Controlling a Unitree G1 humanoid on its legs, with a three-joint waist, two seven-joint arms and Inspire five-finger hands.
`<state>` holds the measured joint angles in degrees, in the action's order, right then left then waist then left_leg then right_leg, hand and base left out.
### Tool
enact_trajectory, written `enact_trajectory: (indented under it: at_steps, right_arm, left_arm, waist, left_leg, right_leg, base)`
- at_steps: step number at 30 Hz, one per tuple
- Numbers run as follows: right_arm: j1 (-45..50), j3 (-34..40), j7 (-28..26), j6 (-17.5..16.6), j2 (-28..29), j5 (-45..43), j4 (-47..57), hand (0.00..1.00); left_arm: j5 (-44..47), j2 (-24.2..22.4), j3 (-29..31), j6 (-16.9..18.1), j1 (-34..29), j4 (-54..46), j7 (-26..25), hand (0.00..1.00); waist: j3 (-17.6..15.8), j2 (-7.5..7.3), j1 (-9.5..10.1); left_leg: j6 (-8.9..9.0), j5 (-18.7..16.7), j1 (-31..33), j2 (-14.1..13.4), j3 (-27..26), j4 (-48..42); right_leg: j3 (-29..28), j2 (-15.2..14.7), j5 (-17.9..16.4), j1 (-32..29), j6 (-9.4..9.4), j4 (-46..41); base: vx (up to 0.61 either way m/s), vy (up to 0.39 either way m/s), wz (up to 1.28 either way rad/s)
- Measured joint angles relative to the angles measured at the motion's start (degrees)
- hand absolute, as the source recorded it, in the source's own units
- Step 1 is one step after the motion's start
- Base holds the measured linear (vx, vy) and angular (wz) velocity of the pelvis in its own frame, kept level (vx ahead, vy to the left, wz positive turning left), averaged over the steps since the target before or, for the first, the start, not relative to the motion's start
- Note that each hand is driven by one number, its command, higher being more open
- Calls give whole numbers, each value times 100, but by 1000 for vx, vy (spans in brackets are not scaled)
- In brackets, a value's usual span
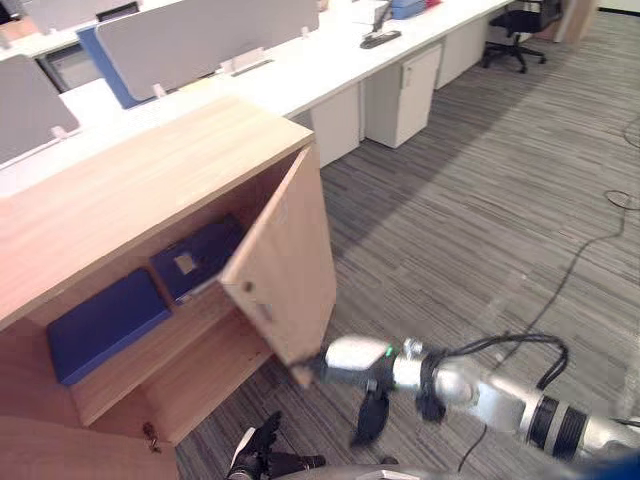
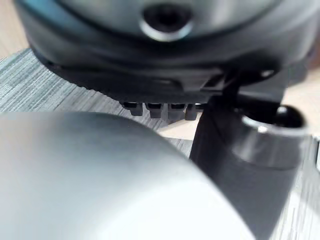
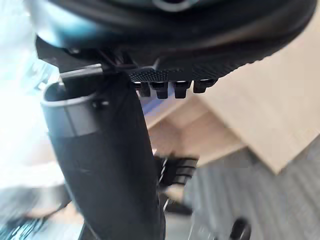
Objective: Walk over to the cabinet, pick up the folder, carry it to the office cabinet, place the folder inside the office cabinet, then close the office cabinet door
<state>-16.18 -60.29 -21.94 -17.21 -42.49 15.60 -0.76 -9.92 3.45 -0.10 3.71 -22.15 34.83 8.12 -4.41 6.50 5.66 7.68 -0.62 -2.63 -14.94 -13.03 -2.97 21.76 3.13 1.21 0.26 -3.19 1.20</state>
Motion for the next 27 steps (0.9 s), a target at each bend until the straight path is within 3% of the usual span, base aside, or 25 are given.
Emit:
enact_trajectory:
  at_steps: [3,7,12,15,16,18,19,20,21,22,24,25,26,27]
  right_arm:
    - [90,61,-217,18,-15,15,-192,100]
    - [210,133,-184,98,7,99,-685,100]
    - [591,204,-176,116,340,502,-1301,100]
    - [931,602,-61,225,829,737,-1982,100]
    - [1095,932,26,310,1071,848,-2346,100]
    - [1324,1622,198,462,1446,1033,-2969,100]
    - [1413,2115,343,542,1665,1139,-3309,100]
    - [1426,2787,624,693,1986,1165,-3860,100]
    - [1383,3310,860,798,2259,1169,-4313,100]
    - [1275,3817,1085,897,2535,1169,-4729,100]
    - [1023,5007,1592,1207,3224,1047,-5588,100]
    - [974,5312,1687,1264,3403,964,-5788,100]
    - [956,5726,1865,1428,3591,490,-6131,100]
    - [983,5852,1967,1586,3663,140,-6365,100]
  left_arm:
    - [83,4,115,30,-43,57,71,100]
    - [49,4,424,354,125,613,87,100]
    - [-197,5,834,319,592,1257,-319,100]
    - [-198,24,833,309,733,1401,-453,100]
    - [-199,60,811,308,775,1421,-486,100]
    - [-189,114,717,327,806,1478,-538,100]
    - [-189,89,670,325,862,1532,-570,100]
    - [-190,70,526,328,957,1571,-631,100]
    - [-193,52,429,328,1049,1605,-655,100]
    - [-193,67,382,311,1135,1616,-664,100]
    - [-194,197,375,263,1305,1559,-709,100]
    - [-198,220,370,151,1282,1358,-757,100]
    - [-200,202,220,-154,1055,735,-854,100]
    - [-183,142,55,-291,561,-99,-825,100]
  waist:
    - [-6,-102,14]
    - [98,-181,20]
    - [86,-213,30]
    - [31,-257,45]
    - [-33,-337,47]
    - [-48,-359,33]
    - [-49,-292,35]
    - [-98,-143,24]
    - [-112,14,29]
    - [-137,11,44]
    - [-245,-287,39]
    - [-230,-472,49]
    - [-217,-434,31]
    - [-163,-387,89]
  left_leg:
    - [-35,-68,33,57,-7,-20]
    - [-48,-169,38,130,-2,-95]
    - [-47,-161,-6,259,287,-75]
    - [-227,-277,50,502,749,-284]
    - [-323,-405,117,735,1030,-556]
    - [-382,-639,352,1091,1534,-987]
    - [-435,-732,495,1198,1824,-1211]
    - [-493,-774,628,1284,2234,-1366]
    - [-501,-774,731,1274,2544,-1454]
    - [-501,-772,845,1309,2816,-1486]
    - [-353,-680,1136,1581,3438,-1495]
    - [-300,-672,1218,1665,3562,-1509]
    - [-167,-668,1322,1632,3936,-1518]
    - [8,-587,1377,1497,4140,-1377]
  right_leg:
    - [-6,-62,23,-16,46,-13]
    - [-3,-153,22,19,141,-37]
    - [267,-341,-132,105,243,-290]
    - [690,-825,-715,6,449,-1173]
    - [930,-1258,-1109,-50,564,-1885]
    - [1228,-1794,-1465,22,671,-2706]
    - [1111,-1960,-1431,-65,569,-3094]
    - [532,-1947,-1252,-256,278,-3546]
    - [-89,-1783,-1439,-431,334,-3579]
    - [-786,-1553,-1570,-522,477,-3334]
    - [-2120,-1368,-1507,-492,823,-2308]
    - [-2215,-1429,-1381,-470,1036,-2056]
    - [-1819,-1361,-1332,-352,1218,-1960]
    - [-1554,-1247,-1339,-304,1149,-1823]
  base:
    - [22,62,2]
    - [21,74,2]
    - [17,56,30]
    - [12,95,83]
    - [-4,127,117]
    - [3,98,139]
    - [7,111,167]
    - [-4,119,170]
    - [-31,104,169]
    - [-10,-4,161]
    - [7,-183,168]
    - [28,-302,161]
    - [58,-281,132]
    - [83,-254,111]
